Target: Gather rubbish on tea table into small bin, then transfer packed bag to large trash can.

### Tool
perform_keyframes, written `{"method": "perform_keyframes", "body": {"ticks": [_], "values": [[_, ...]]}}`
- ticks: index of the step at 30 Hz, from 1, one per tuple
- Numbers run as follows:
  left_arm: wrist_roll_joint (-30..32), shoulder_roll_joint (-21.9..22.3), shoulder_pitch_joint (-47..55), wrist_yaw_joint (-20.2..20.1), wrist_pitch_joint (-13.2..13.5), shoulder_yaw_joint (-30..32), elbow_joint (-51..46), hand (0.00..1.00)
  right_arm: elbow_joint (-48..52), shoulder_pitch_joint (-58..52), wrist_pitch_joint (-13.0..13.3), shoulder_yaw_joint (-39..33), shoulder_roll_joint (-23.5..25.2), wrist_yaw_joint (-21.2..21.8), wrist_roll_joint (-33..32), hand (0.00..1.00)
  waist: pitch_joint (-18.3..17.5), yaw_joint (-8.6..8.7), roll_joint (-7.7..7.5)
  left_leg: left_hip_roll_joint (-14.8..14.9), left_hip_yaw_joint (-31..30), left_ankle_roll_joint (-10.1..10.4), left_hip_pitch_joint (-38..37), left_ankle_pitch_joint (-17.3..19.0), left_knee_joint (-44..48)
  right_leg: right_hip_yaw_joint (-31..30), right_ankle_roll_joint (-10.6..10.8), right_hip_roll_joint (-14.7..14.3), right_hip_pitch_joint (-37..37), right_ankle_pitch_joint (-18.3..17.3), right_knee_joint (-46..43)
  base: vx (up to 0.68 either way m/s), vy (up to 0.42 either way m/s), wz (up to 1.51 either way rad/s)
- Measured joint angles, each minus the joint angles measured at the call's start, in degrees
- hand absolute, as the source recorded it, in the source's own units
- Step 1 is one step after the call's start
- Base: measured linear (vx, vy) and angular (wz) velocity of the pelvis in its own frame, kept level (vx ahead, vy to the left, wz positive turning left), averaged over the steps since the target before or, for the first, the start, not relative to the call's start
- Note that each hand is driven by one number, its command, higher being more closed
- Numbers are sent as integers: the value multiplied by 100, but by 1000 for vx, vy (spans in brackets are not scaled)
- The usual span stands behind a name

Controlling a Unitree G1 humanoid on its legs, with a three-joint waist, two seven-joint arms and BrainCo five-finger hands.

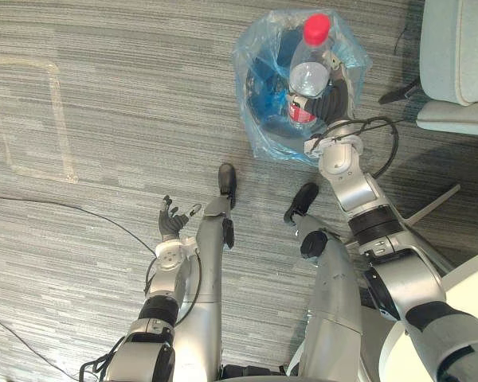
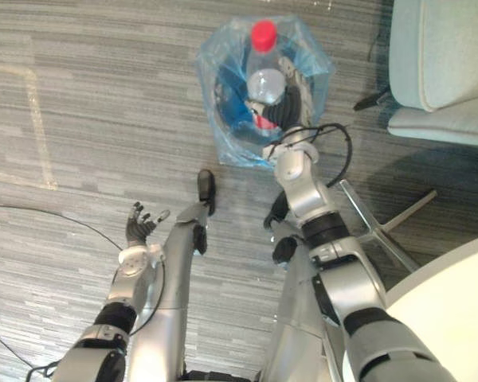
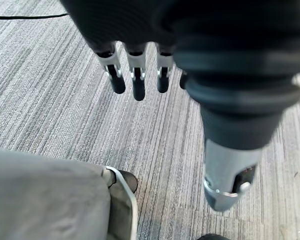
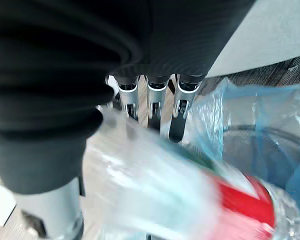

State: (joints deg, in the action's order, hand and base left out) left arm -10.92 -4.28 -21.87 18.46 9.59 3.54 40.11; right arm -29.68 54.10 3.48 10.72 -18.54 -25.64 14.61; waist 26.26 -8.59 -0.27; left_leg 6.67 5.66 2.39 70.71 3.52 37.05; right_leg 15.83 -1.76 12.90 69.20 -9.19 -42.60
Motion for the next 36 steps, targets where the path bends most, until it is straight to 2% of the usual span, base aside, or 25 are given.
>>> {"method": "perform_keyframes", "body": {"ticks": [5,9,16,19,24,31,36], "values": [[-5,-9,-2,-13,1,53,-12,0,433,-217,4,61,0,-17,134,0,-1,16,-2,43,6,-4,29,-2,20,-1,-11,-53,0,36,42,-24,2,-5],[-1,-32,-2,-13,-14,104,-6,0,876,-548,5,434,43,64,635,0,-1,34,-3,108,35,-3,29,0,20,-19,-27,-123,-3,86,119,-21,-5,-10],[54,-120,-2,-7,-37,103,42,0,896,-1108,12,1066,254,416,1430,0,-4,88,-7,205,124,-18,-16,9,-10,-55,-27,-216,-56,207,321,-32,0,-10],[68,-139,1,-4,-35,104,110,0,747,-1338,35,1269,454,544,1711,0,-61,105,-37,254,169,-28,-76,4,-90,-71,-6,-291,-139,315,503,-27,5,-13],[69,-134,-8,-6,-29,98,189,0,-184,-1351,39,1337,913,624,2157,0,-150,193,-40,255,197,-55,-170,-20,-234,-53,18,-318,-261,405,705,-5,3,-2],[49,-69,-56,-6,5,100,236,0,-1060,-907,-105,1300,1247,581,2183,0,-187,218,-61,242,252,-47,-207,-81,-499,-33,16,-338,-271,450,923,3,-5,1],[-60,-47,-71,-4,124,109,224,0,-1269,-436,-280,991,1298,341,2145,0,-188,219,-61,202,263,-19,-114,-155,-650,-23,10,-326,-132,455,999,8,-19,4]]}}
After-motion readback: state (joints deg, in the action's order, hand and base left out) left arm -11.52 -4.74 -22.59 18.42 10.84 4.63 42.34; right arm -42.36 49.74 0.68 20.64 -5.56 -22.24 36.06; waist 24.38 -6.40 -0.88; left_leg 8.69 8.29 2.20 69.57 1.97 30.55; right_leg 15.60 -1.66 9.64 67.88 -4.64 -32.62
